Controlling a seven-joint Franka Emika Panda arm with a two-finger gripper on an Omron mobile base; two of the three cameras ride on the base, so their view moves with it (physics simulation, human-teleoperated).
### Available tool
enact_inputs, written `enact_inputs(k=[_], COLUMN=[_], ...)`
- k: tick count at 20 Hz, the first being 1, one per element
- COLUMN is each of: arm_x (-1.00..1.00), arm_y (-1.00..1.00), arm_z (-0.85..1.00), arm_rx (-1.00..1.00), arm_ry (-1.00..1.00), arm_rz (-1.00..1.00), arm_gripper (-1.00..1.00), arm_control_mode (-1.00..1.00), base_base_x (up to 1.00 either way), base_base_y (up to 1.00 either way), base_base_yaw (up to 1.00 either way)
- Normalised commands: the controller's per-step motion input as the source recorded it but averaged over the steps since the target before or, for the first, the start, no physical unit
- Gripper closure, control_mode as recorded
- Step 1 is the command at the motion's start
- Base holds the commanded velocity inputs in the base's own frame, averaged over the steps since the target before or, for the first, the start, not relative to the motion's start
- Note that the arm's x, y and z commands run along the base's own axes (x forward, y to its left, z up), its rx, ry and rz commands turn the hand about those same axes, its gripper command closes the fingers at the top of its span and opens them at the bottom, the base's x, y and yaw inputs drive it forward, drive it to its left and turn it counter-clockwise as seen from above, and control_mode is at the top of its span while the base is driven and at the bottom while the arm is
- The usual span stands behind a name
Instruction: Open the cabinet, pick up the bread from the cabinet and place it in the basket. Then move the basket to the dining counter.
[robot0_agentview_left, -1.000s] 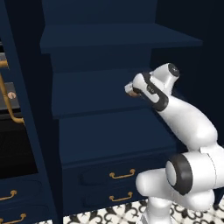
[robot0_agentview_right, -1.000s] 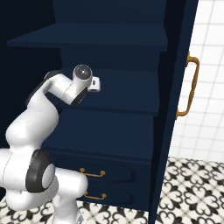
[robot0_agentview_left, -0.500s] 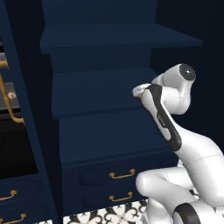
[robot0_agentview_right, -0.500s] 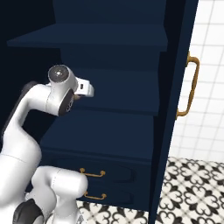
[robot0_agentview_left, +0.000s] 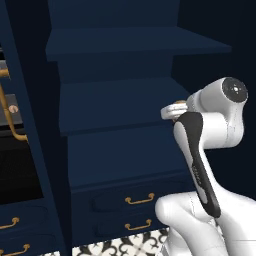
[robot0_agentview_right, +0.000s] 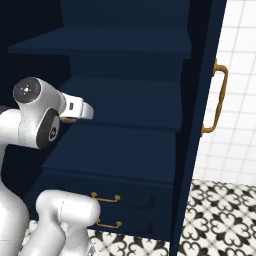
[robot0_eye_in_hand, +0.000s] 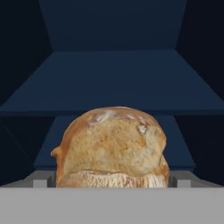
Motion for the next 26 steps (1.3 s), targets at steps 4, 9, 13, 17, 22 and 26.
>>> enact_inputs(k=[4,9,13,17,22,26], arm_x=[-0.81,0.0,0.0,-0.19,0.0,0.0], arm_y=[0.0,0.0,0.0,0.0,0.0,0.0], arm_z=[0.05,0.0,0.0,0.0,0.0,0.0], arm_rx=[0.0,0.0,0.0,0.0,0.0,0.0], arm_ry=[0.0,0.0,0.0,0.0,0.0,0.0], arm_rz=[-0.03,0.0,0.0,0.01,0.0,0.0], arm_gripper=[1.0,1.0,1.0,1.0,1.0,1.0], arm_control_mode=[-1.0,-1.0,-1.0,1.0,1.0,1.0], base_base_x=[0.0,0.0,0.0,-0.5,-0.97,-0.61], base_base_y=[0.0,0.0,0.0,-0.08,-0.06,0.0], base_base_yaw=[0.0,0.0,0.0,0.03,0.08,0.57])
